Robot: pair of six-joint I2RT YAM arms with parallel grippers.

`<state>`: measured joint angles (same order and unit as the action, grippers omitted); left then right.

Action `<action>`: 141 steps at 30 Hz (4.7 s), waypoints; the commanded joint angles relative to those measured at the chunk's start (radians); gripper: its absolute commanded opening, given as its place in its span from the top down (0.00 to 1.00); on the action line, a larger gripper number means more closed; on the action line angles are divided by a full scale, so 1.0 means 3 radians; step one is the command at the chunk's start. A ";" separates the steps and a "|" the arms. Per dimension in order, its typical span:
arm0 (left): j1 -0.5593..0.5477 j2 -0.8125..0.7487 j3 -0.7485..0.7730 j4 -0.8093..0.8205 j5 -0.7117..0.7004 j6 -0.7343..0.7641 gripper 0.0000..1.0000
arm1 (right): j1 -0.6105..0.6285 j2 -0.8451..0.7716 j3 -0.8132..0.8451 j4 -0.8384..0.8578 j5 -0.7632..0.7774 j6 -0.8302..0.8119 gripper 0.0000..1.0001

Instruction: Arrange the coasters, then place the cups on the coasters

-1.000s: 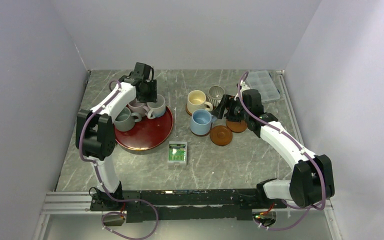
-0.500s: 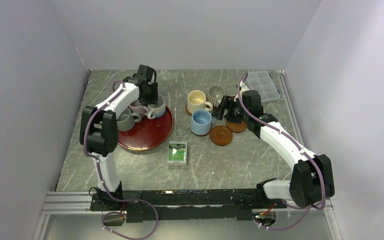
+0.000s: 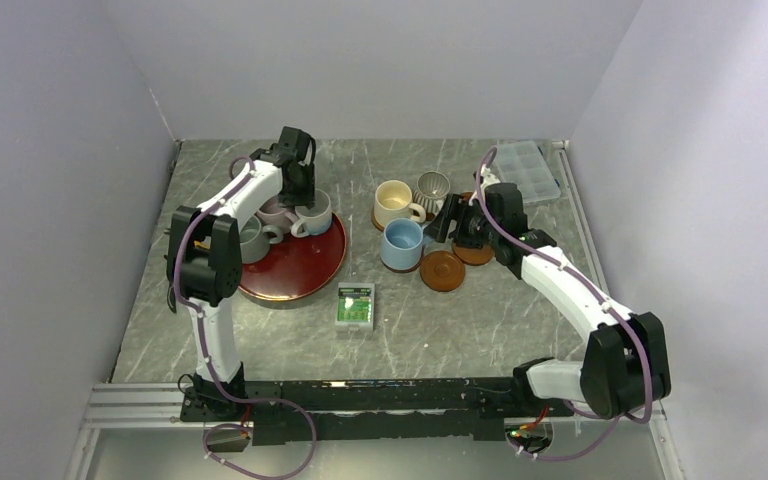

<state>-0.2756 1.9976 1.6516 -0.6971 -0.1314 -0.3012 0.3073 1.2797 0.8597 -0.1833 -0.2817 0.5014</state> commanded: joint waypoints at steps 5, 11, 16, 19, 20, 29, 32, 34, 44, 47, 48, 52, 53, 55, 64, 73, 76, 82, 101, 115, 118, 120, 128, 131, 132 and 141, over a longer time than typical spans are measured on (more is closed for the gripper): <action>0.0012 0.0064 0.0092 0.0077 -0.0119 0.0031 0.74 | 0.0006 -0.0197 0.0009 0.0021 0.0009 0.0031 0.24; 0.0014 -0.0029 0.0105 0.0082 0.0032 0.0015 0.97 | 0.0056 -0.0226 0.0139 -0.0117 0.0115 -0.0017 0.25; 0.0013 -0.0362 -0.0029 0.0202 0.0150 -0.0020 0.97 | 0.0311 -0.0180 0.0432 -0.0345 0.0480 -0.0111 0.25; 0.0014 -0.0642 -0.0169 0.0269 0.0212 -0.0025 0.97 | 0.0514 -0.0072 0.0689 -0.0447 0.0687 -0.0141 0.25; 0.0009 -0.0720 -0.0227 0.0281 0.0235 -0.0024 0.97 | 0.0605 -0.0021 0.0770 -0.0472 0.0739 -0.0147 0.25; -0.0202 -0.1208 -0.0527 0.0192 0.0290 0.0122 0.97 | 0.1096 0.0652 0.1539 -0.0640 0.0886 -0.0188 0.25; -0.0318 -0.1345 -0.0725 0.0176 0.0319 0.0221 0.97 | 0.1226 0.0911 0.1812 -0.0759 0.0928 -0.0235 0.25; -0.0358 -0.1447 -0.0866 0.0179 0.0374 0.0245 0.97 | 0.1307 0.1105 0.1981 -0.0853 0.0974 -0.0258 0.26; -0.0425 -0.1813 -0.1392 0.0306 0.0674 0.0252 0.97 | 0.1644 0.1762 0.2472 -0.1097 0.1062 -0.0237 0.32; -0.0431 -0.1801 -0.1344 0.0265 0.0752 0.0238 0.97 | 0.1726 0.1912 0.2526 -0.1109 0.1022 -0.0192 0.34; -0.0431 -0.1801 -0.1342 0.0259 0.0769 0.0233 0.97 | 0.1740 0.1946 0.2533 -0.1103 0.1008 -0.0171 0.35; -0.0439 -0.1818 -0.1368 0.0292 0.0820 0.0216 0.97 | 0.1795 0.2080 0.2568 -0.1093 0.1036 -0.0133 0.42; -0.0441 -0.1822 -0.1370 0.0296 0.0834 0.0205 0.97 | 0.1806 0.2118 0.2613 -0.1123 0.1088 -0.0132 0.44; -0.0442 -0.1832 -0.1378 0.0311 0.0856 0.0199 0.97 | 0.1830 0.2194 0.2684 -0.1204 0.1220 -0.0132 0.49; -0.0447 -0.1850 -0.1398 0.0332 0.0844 0.0174 0.97 | 0.1878 0.2210 0.2705 -0.1254 0.1558 -0.0060 1.00; -0.0448 -0.2245 -0.1570 0.0540 0.0647 0.0163 0.62 | 0.1874 0.1891 0.2720 -0.1142 0.1776 -0.0022 1.00; -0.0447 -0.2533 -0.1733 0.0762 0.0605 0.0177 0.39 | 0.1870 0.1811 0.2791 -0.1218 0.1900 -0.0051 1.00; -0.0442 -0.2944 -0.1894 0.0977 0.0526 0.0219 0.16 | 0.1828 0.1660 0.2996 -0.1505 0.2362 -0.0175 1.00; 0.0079 -0.3179 -0.1959 0.1004 0.0267 0.0147 0.07 | -0.0075 0.0619 0.2415 -0.1560 0.1636 -0.1274 1.00; 0.0085 -0.3111 -0.1957 0.1005 0.0325 0.0164 0.07 | -0.0988 0.1131 0.2061 -0.0830 0.0387 -0.2196 1.00; 0.0086 -0.3101 -0.1953 0.0997 0.0334 0.0162 0.08 | -0.1014 0.1434 0.2314 -0.1020 0.0304 -0.2365 1.00; 0.0085 -0.3085 -0.1947 0.0989 0.0341 0.0159 0.08 | -0.1014 0.1631 0.2461 -0.1165 0.0271 -0.2480 1.00; 0.0085 -0.3039 -0.1941 0.0977 0.0354 0.0145 0.08 | -0.1014 0.1959 0.2547 -0.1128 0.0122 -0.2622 1.00; 0.0085 -0.3029 -0.1944 0.0988 0.0385 0.0141 0.08 | -0.1011 0.2141 0.2705 -0.1237 0.0178 -0.2618 1.00; 0.0085 -0.3026 -0.1946 0.0989 0.0391 0.0141 0.08 | -0.1014 0.2191 0.2747 -0.1252 0.0205 -0.2613 1.00; 0.0085 -0.3009 -0.1946 0.0984 0.0368 0.0155 0.08 | -0.1014 0.2492 0.3032 -0.1333 0.0296 -0.2561 1.00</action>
<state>-0.2543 1.0935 1.0622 -0.4301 -0.0307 -0.2531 0.0071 2.0312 1.6814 -0.5995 -0.1860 -0.2699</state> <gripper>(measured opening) 0.918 0.124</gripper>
